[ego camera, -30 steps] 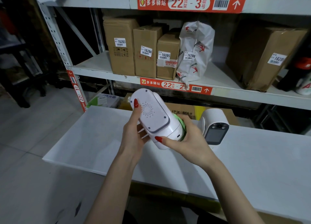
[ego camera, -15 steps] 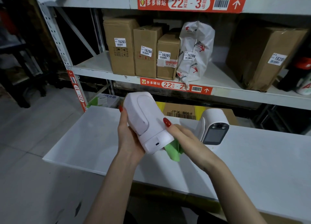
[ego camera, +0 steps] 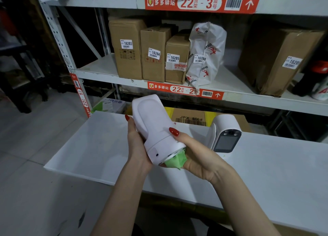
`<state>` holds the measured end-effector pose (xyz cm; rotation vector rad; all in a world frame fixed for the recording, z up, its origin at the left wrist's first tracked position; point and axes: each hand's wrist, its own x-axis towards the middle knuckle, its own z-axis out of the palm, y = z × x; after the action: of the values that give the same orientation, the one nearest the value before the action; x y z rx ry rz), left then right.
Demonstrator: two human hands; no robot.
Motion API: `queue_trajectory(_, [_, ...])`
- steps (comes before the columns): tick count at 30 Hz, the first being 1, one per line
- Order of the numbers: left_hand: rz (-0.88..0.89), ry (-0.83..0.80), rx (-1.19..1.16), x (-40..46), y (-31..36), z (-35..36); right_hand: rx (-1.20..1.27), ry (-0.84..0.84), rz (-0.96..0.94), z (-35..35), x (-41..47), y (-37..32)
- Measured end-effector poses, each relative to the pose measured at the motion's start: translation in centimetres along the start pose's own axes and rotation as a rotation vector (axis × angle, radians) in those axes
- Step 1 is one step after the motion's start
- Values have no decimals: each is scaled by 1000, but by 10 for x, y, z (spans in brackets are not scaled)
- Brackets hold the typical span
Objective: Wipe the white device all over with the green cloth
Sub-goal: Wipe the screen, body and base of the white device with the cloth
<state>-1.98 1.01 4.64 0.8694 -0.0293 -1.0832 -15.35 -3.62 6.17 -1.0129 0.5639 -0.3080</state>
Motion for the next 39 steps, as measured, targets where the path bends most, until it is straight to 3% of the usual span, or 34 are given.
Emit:
queue_trajectory(6, [26, -22, 96, 1, -1, 0, -91, 130, -37, 1, 3, 0])
queue_trajectory(13, [35, -85, 302, -3, 3, 10, -609, 435, -266, 3, -4, 3])
queue_trajectory(19, [105, -103, 503, 1, 1, 3, -934, 594, -482, -6, 3, 12])
queue_trajectory(30, [111, -46, 558, -2, 1, 1, -1259, 665, -679, -6, 7, 19])
queue_trajectory(36, [170, 47, 580, -2, 3, 2, -1220, 580, -661, -8, 4, 18])
queue_trajectory(39, [153, 42, 565, -3, 4, 2, -1086, 532, -573, -8, 1, 14])
